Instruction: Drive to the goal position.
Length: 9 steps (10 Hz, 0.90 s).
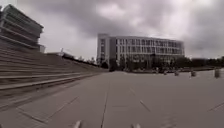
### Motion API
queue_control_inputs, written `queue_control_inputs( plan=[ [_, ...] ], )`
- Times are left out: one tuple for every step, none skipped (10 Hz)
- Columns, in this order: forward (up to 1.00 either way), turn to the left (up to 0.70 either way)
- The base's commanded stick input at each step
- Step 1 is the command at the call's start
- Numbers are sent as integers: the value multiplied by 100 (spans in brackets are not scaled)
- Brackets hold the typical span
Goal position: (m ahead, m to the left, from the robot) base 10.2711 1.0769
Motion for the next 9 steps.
queue_control_inputs(
  plan=[
    [85, 0],
    [85, 0],
    [85, 0],
    [85, 0],
    [85, 0],
    [85, 0],
    [85, -7],
    [85, -9],
    [85, -1]
  ],
)
